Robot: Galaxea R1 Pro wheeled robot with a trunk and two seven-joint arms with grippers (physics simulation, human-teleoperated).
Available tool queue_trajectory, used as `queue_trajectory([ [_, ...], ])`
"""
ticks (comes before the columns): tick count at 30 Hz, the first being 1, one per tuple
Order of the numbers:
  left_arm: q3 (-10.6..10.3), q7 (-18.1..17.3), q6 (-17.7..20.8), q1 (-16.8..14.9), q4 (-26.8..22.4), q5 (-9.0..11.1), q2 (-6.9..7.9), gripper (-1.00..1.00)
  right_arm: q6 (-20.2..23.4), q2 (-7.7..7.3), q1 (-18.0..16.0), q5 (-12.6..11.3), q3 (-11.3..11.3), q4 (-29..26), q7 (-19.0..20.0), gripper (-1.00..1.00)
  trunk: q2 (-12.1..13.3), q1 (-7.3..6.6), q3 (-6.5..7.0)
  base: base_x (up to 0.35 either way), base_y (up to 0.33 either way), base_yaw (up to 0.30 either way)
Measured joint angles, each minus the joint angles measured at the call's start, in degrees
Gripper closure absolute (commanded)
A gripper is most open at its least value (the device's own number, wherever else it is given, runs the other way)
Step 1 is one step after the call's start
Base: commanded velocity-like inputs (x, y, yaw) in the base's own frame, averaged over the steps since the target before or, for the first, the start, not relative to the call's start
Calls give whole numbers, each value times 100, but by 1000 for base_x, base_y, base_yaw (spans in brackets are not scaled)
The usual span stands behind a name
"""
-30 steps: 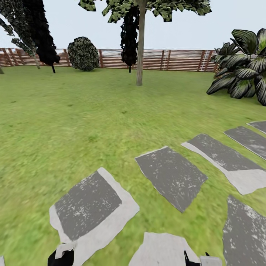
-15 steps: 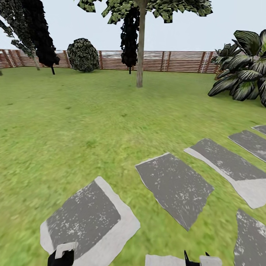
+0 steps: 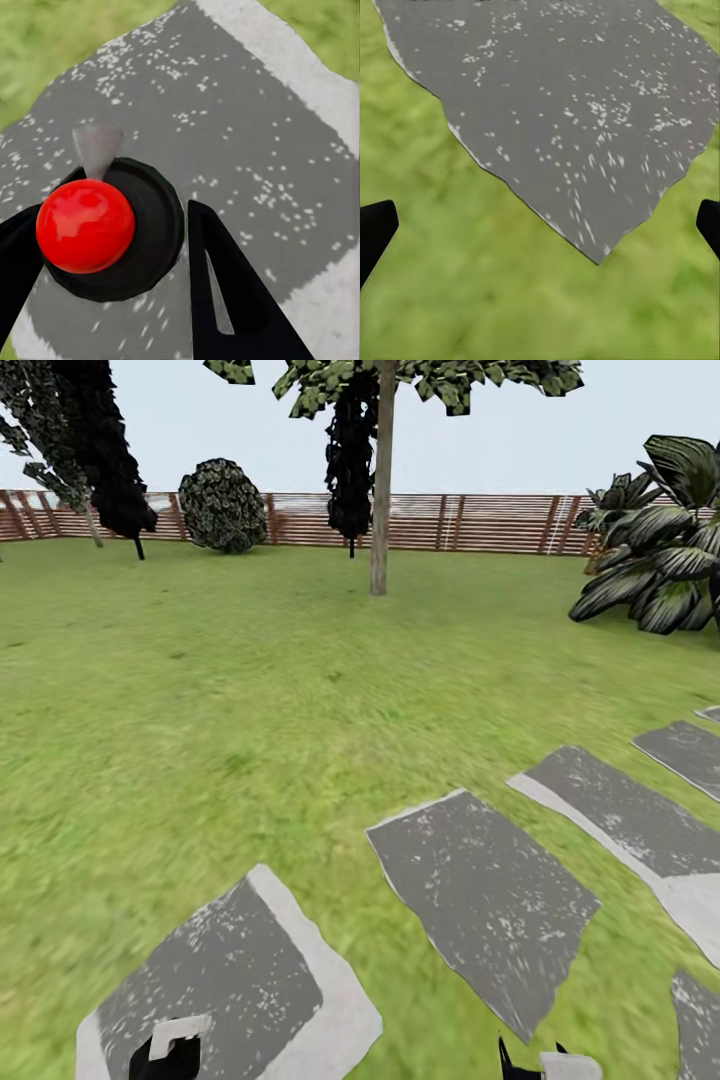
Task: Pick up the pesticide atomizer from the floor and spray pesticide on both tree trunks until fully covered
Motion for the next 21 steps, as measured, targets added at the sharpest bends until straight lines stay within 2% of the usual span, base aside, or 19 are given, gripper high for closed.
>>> queue_trajectory([
  [21, 0, 0, 0, -1, -2, 0, 0, 100, 0, 0, 0, 0, -1, 0, 0, -100, 0, 0, 0, 340, 0, 0],
])
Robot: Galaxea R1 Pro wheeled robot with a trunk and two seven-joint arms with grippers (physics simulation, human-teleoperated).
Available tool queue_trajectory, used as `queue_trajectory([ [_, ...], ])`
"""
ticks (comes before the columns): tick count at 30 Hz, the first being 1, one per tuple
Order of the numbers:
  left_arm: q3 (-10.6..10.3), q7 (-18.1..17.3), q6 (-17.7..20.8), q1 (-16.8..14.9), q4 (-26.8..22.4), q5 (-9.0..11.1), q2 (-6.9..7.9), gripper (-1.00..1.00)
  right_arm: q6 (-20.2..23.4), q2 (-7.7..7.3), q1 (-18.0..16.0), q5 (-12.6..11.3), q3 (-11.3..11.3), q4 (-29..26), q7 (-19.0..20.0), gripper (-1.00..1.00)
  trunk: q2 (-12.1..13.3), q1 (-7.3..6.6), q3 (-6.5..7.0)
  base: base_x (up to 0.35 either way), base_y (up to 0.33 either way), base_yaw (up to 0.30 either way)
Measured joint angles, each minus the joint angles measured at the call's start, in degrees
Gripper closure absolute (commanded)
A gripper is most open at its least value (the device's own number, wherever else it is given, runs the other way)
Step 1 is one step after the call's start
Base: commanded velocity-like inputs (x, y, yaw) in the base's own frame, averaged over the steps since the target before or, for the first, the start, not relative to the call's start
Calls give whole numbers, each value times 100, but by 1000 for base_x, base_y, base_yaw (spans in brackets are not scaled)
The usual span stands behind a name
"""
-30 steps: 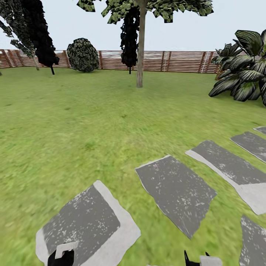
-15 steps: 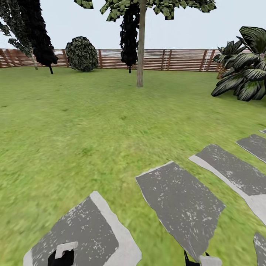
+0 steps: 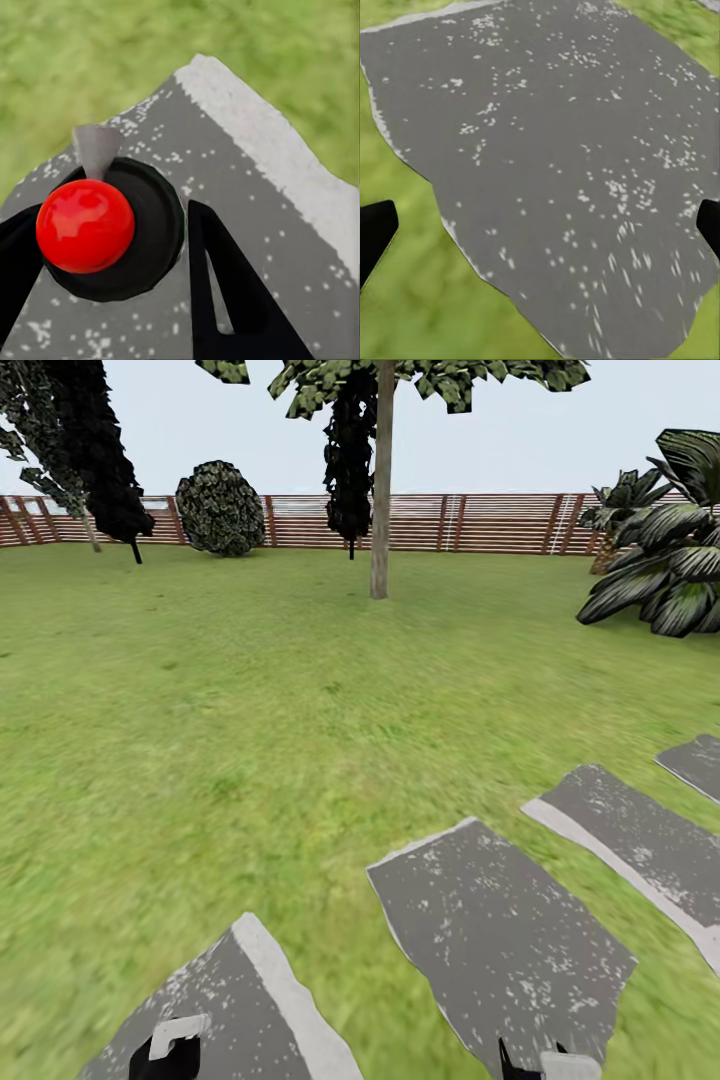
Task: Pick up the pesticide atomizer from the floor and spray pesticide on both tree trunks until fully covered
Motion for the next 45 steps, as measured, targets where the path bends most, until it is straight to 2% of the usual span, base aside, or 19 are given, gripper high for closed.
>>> queue_trajectory([
  [45, 0, 0, 0, 0, 8, 0, 0, 100, 0, 0, 0, 0, 0, 0, 0, -100, 0, 0, 0, 340, 0, 0],
])
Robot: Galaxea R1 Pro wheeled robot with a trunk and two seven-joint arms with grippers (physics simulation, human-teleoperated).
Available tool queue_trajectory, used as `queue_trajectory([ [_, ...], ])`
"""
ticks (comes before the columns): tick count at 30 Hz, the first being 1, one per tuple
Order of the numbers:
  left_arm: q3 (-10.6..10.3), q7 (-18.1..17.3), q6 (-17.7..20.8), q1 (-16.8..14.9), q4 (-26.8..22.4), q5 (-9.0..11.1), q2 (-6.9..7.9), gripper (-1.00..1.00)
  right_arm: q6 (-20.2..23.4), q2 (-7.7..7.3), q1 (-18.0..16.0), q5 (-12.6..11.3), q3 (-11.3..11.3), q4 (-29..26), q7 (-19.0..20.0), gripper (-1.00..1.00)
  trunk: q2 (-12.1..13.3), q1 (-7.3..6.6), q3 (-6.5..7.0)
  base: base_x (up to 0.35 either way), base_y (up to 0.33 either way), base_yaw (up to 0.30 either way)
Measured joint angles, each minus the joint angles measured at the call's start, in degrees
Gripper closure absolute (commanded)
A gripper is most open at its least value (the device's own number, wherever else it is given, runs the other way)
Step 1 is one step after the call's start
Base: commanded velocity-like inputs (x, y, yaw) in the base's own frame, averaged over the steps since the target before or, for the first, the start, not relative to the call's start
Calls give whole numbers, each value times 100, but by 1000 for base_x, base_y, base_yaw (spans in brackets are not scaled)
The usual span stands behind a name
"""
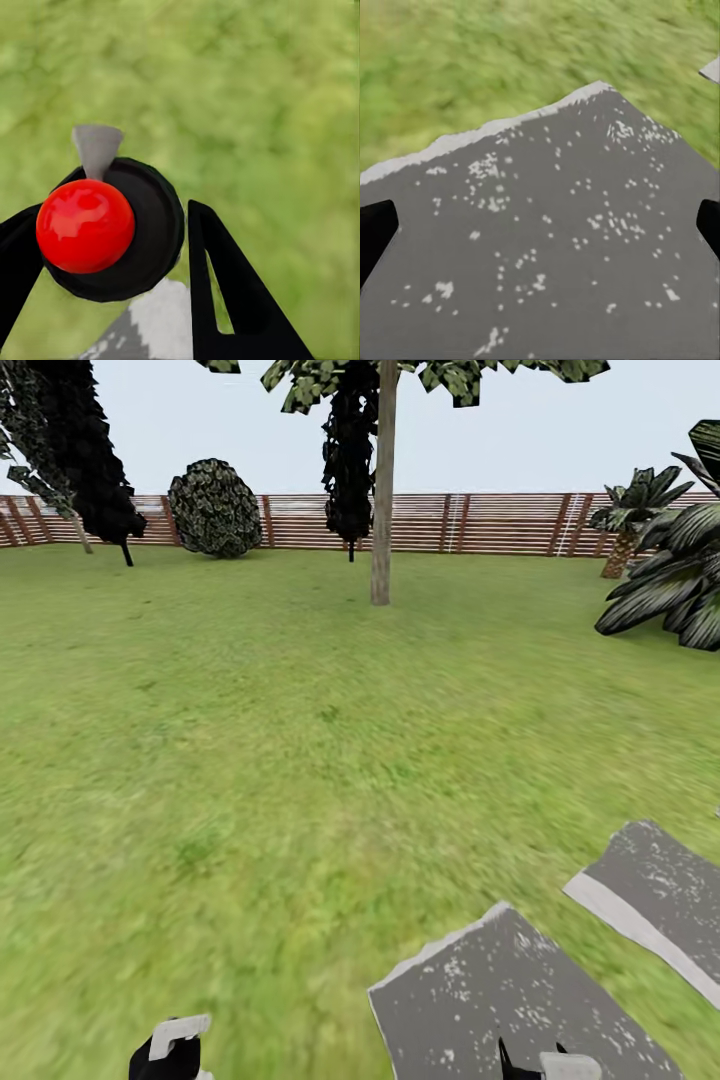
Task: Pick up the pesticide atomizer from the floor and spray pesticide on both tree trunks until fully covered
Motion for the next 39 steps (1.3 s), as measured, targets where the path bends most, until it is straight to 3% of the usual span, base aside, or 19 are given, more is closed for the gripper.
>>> queue_trajectory([
  [39, 0, 0, -1, 0, -8, 0, 0, 100, -2, -1, 0, 0, 2, 0, 0, -100, 0, 0, 0, 340, 0, 0],
])
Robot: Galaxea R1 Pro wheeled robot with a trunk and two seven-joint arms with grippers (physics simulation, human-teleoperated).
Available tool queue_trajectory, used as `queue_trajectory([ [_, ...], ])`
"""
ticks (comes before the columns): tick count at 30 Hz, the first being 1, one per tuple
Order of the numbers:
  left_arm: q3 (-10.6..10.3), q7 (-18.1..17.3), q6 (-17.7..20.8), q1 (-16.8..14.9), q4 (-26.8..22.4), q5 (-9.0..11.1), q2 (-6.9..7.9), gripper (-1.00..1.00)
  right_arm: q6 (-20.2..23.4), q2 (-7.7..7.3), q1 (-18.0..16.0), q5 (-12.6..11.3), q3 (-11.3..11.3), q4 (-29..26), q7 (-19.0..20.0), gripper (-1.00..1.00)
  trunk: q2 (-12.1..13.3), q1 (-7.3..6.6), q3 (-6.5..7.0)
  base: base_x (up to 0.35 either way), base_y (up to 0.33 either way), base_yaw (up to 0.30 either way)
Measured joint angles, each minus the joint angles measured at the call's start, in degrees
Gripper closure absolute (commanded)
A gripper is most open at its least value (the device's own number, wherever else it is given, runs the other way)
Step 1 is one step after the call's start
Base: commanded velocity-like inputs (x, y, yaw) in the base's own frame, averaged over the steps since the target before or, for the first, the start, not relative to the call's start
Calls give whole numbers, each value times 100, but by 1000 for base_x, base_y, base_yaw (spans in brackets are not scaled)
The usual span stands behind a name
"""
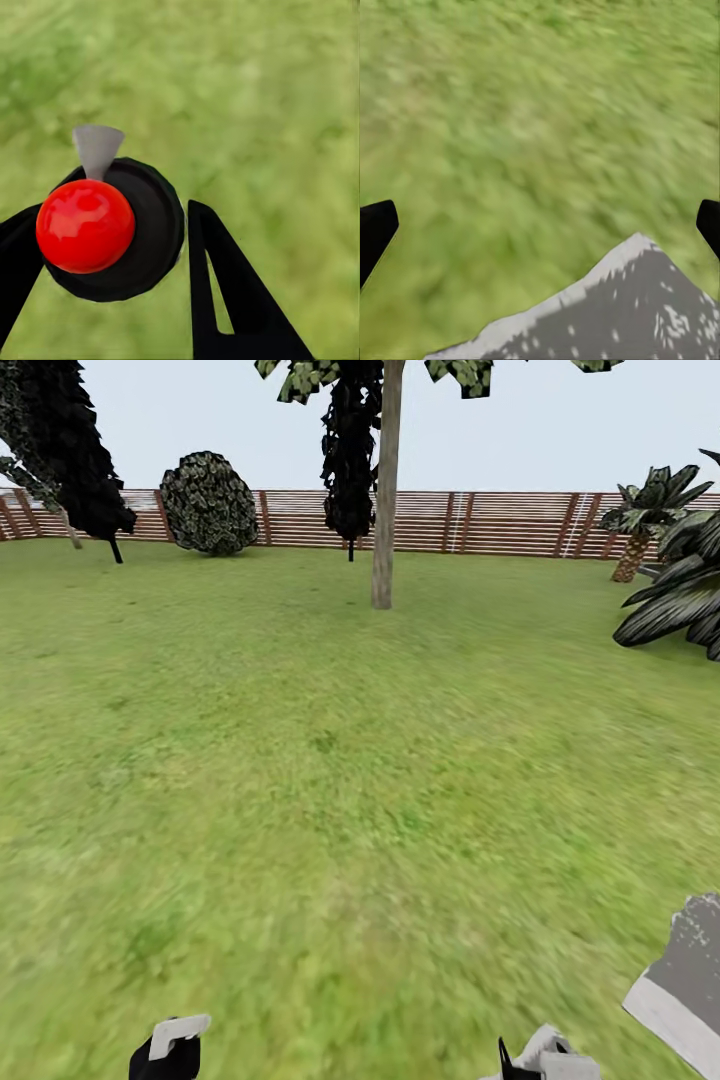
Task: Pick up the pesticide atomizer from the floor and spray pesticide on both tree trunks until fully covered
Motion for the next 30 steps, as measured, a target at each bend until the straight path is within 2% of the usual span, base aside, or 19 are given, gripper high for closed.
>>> queue_trajectory([
  [30, 0, 0, 0, 0, -3, -4, 0, 100, 1, 0, 0, 0, 0, 0, 0, -100, 0, 0, 0, 340, 0, 0],
])
